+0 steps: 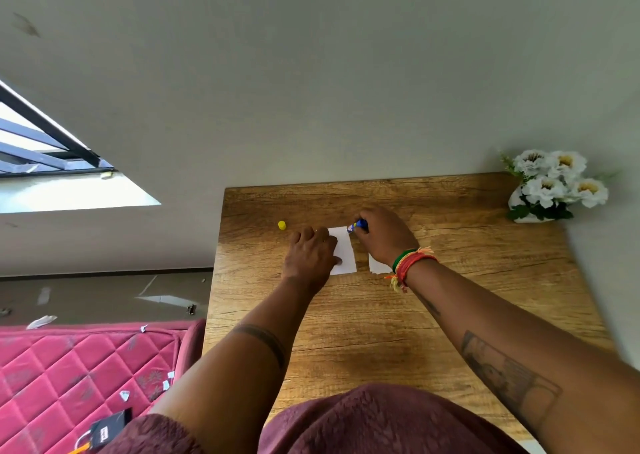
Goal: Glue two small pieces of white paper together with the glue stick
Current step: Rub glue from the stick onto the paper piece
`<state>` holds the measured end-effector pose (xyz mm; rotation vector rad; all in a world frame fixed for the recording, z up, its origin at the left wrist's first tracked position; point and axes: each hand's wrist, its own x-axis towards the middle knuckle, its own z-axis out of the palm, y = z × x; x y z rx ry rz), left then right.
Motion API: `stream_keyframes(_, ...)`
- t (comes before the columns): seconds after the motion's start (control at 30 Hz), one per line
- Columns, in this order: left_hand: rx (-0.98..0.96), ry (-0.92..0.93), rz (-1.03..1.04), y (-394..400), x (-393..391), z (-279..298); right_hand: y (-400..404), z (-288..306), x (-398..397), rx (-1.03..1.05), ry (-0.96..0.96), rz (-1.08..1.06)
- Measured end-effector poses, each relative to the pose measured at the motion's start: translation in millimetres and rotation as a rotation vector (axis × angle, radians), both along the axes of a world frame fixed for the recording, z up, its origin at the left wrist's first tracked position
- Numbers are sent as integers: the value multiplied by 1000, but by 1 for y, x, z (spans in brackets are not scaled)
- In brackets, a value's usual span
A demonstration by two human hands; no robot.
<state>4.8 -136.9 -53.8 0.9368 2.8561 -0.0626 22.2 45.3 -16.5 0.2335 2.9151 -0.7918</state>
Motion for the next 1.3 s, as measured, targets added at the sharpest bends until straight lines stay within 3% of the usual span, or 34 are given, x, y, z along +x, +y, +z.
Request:
stream_keyframes(0.57, -7, -10, 19, -3, 3, -2, -6, 5, 0, 112, -52, 239)
stream_keyframes(0.97, -26, -23, 49, 2, 7, 6, -14, 8, 29, 144, -135, 283)
stream_keyframes(1.1, 6, -64, 74, -2, 6, 8, -6, 8, 29, 45, -185, 191)
stream_keyframes(1.3, 31, -111, 116, -5, 3, 9, 10, 16, 28, -293, -253, -34)
